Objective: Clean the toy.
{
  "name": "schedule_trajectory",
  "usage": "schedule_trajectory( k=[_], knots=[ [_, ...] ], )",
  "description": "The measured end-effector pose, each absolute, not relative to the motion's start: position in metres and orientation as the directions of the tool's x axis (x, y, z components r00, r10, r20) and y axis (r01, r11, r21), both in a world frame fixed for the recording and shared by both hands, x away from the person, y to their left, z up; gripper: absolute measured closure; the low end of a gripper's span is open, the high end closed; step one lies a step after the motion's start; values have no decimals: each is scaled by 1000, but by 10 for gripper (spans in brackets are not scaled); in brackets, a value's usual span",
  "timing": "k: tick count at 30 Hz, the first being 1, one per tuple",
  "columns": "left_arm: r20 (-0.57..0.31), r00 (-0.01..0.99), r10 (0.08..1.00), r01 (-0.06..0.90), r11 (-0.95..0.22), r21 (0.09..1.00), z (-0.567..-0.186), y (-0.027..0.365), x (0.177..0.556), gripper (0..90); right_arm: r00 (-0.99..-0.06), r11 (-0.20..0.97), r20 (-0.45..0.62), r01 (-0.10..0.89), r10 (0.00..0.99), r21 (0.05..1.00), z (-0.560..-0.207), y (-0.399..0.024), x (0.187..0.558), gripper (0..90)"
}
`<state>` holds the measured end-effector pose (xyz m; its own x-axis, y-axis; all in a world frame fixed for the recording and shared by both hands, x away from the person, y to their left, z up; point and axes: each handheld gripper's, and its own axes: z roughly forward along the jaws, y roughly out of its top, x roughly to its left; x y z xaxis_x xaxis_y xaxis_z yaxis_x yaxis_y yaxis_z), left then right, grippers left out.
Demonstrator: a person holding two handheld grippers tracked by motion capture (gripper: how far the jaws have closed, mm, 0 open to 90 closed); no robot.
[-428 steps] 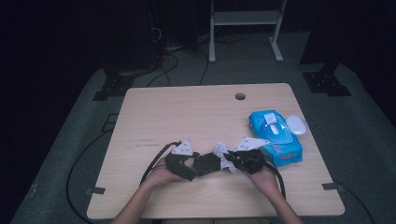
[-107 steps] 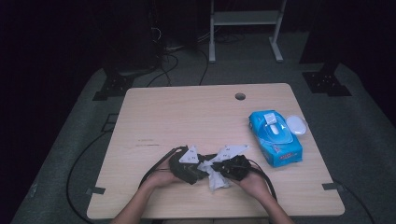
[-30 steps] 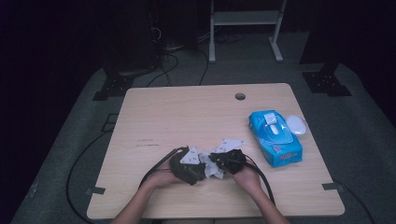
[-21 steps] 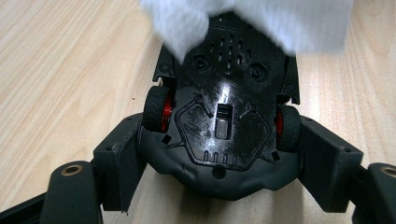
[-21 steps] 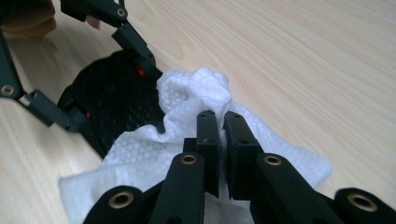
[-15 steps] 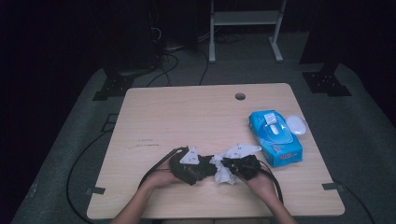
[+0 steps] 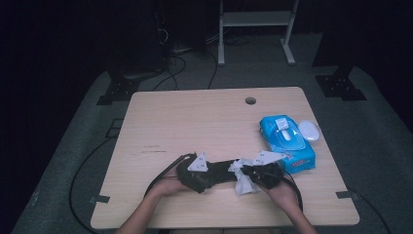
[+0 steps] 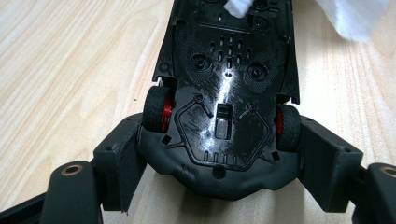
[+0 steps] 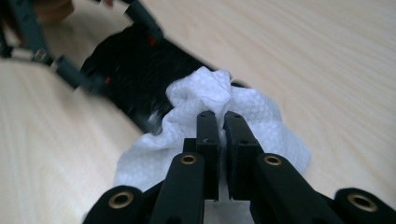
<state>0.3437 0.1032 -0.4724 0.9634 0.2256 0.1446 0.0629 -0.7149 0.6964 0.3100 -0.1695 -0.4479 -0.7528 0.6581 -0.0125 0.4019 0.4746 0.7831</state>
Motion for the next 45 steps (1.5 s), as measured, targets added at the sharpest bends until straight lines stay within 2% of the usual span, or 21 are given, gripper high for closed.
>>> schedule_trajectory(
  k=[7,19,36,45],
  knots=[
    [135,968,212,59,-713,698,-474,103,344,243,-737,437,9,411,676,800,-446,-163,327,849],
    [141,970,197,46,-723,690,-473,100,342,242,-761,495,-40,379,647,782,-448,-173,294,849],
    [139,967,215,60,-718,693,-473,103,343,242,-782,511,-27,380,622,771,-449,-172,291,848],
    [143,965,219,58,-711,700,-472,103,345,242,-761,482,-10,402,649,778,-449,-169,306,848]
  ],
)
